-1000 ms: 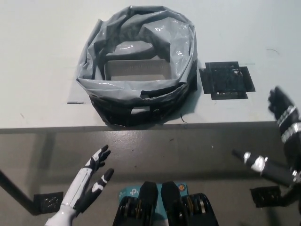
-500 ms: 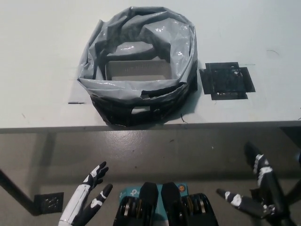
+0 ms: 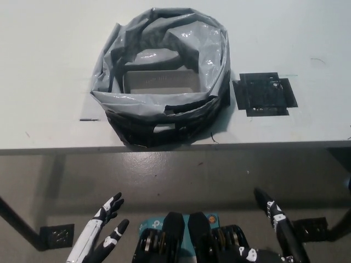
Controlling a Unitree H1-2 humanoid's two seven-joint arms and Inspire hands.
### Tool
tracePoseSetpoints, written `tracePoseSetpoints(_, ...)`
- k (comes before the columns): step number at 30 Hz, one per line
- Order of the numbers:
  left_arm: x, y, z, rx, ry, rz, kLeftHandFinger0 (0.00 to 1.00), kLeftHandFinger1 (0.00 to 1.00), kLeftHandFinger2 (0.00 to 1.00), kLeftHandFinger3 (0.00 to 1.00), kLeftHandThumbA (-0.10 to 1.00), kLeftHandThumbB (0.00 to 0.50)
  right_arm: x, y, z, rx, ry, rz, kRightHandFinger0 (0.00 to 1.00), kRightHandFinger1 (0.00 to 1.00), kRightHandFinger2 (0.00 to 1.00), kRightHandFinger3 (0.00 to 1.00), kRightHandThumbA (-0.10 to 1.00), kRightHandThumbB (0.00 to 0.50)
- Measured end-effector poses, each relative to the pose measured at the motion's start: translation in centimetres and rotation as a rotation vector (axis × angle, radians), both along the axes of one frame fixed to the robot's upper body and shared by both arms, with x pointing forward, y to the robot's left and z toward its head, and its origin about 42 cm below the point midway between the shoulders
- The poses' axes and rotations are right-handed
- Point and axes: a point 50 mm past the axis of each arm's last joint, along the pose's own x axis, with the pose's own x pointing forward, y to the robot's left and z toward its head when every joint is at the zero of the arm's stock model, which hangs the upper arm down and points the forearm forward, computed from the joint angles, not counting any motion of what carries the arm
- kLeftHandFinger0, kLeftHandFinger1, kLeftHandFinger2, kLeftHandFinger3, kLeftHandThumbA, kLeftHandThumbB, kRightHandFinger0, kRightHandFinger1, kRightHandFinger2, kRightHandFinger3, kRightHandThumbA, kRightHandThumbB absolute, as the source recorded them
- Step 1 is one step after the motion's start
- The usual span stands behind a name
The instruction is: Use the right hand to pick up a small rectangular container and put it into a plastic bag and lift the bag
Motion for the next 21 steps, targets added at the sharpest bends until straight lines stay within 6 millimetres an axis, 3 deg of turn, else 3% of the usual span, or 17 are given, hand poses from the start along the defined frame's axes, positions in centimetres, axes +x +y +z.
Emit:
tracePoseSetpoints(5,0.1,0.4,0.0,-0.002,-0.01,0.011,1.0,1.0,1.0,1.0,0.87,0.18,0.9,0.4,0.4,-0.015,-0.035,0.03,1.0,1.0,1.0,1.0,1.0,0.302)
tracePoseSetpoints(9,0.0,0.6,0.1,0.001,-0.022,0.013,1.0,1.0,1.0,1.0,0.85,0.206,0.9,0.7,0.3,-0.018,-0.046,0.042,1.0,1.0,1.0,1.0,1.0,0.325)
tracePoseSetpoints(21,0.4,0.8,-0.1,0.0,-0.024,0.022,1.0,1.0,1.0,1.0,0.81,0.194,1.2,0.8,0.7,-0.026,-0.067,0.055,1.0,1.0,1.0,1.0,1.0,0.303)
